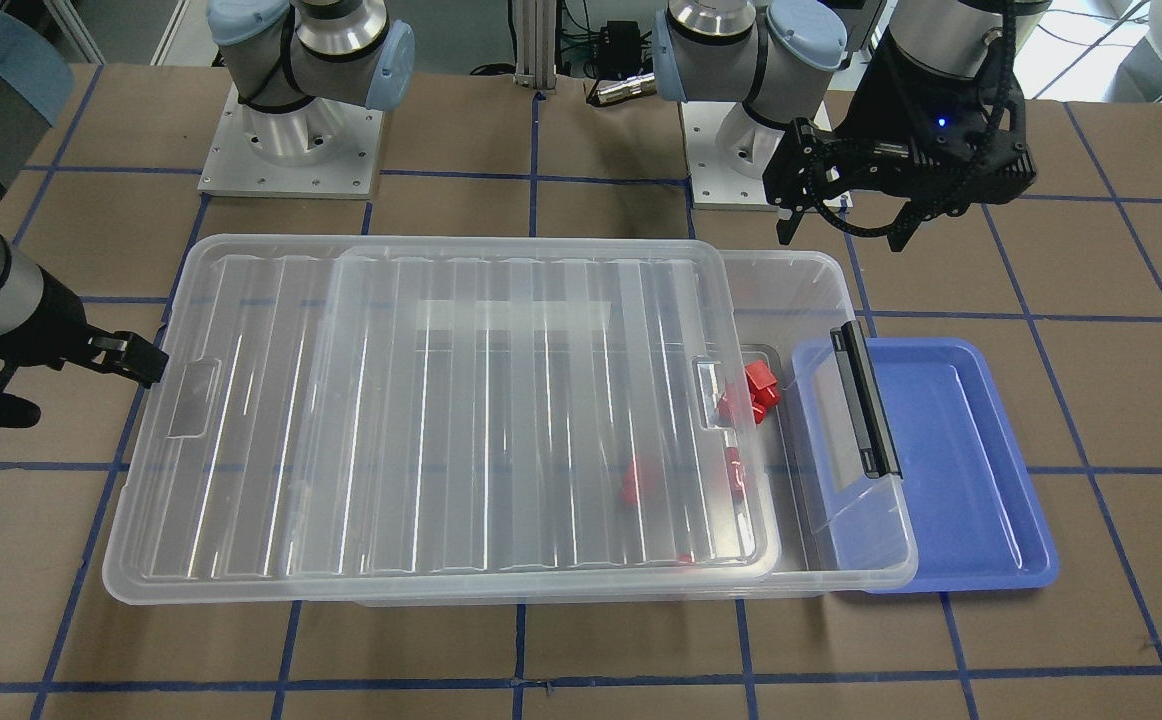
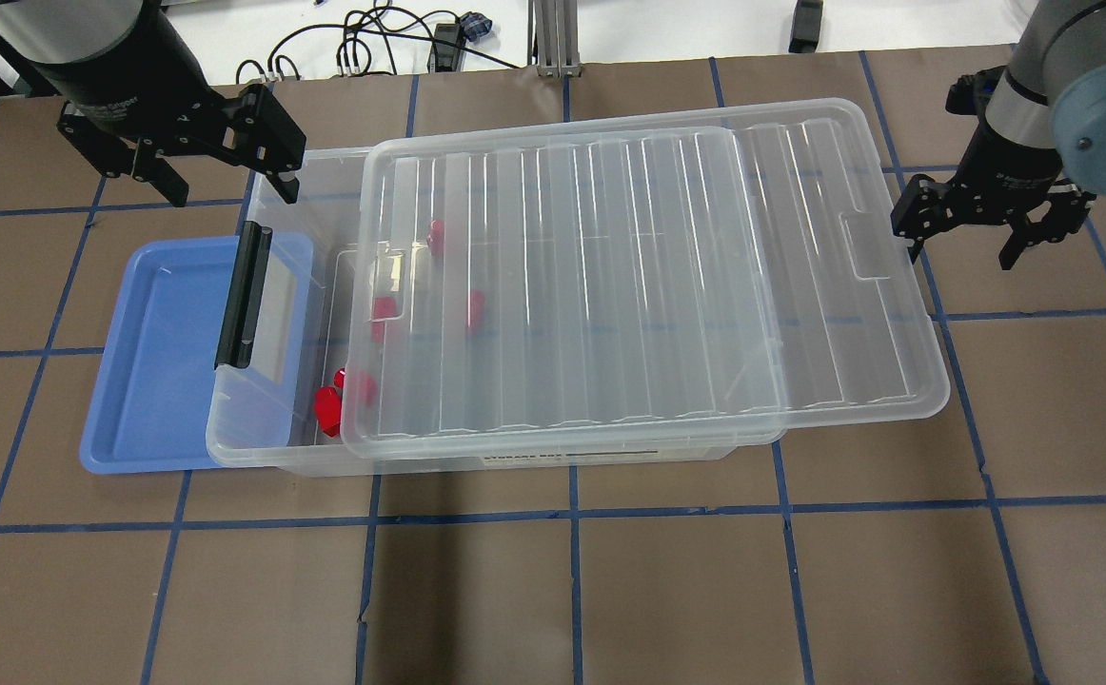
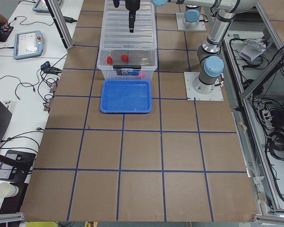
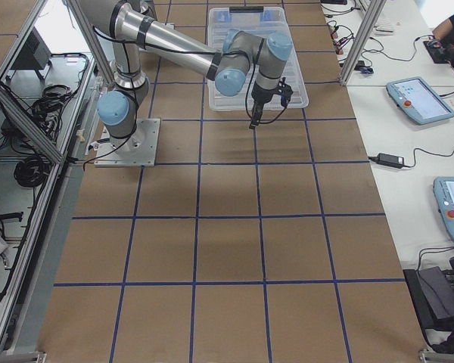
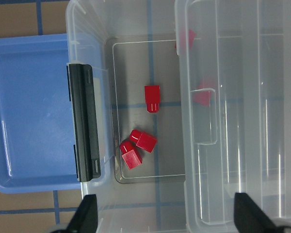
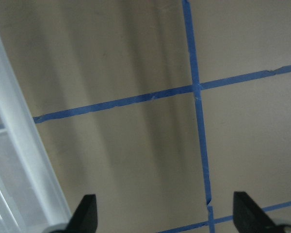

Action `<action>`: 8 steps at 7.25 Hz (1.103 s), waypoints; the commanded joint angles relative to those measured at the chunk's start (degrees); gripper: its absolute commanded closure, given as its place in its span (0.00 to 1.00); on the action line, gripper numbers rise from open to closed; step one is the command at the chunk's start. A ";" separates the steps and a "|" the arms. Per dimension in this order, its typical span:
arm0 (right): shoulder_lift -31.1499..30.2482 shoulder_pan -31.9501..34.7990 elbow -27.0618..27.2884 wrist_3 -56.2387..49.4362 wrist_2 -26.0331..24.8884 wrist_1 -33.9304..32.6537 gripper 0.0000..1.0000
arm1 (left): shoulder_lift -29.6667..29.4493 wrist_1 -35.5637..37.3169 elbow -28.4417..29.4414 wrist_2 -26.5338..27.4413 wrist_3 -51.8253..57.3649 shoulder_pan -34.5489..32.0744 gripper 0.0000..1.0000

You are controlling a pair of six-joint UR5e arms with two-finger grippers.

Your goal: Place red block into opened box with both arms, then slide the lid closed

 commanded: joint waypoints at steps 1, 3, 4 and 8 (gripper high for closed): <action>0.08 4.55 -0.04 5.18 0.35 -0.16 0.00 | 0.08 -0.02 -0.02 0.02 0.00 -0.03 0.00; 0.25 7.02 0.05 10.02 2.63 -0.07 0.00 | -0.01 -0.02 -0.02 0.54 -0.09 -0.03 0.00; 0.25 7.47 0.05 10.03 2.63 -0.07 0.00 | -0.01 0.07 0.06 0.55 -0.09 -0.03 0.00; 0.43 9.05 -0.04 10.12 3.60 -0.16 0.00 | -0.19 0.85 0.06 0.46 0.00 -0.03 0.00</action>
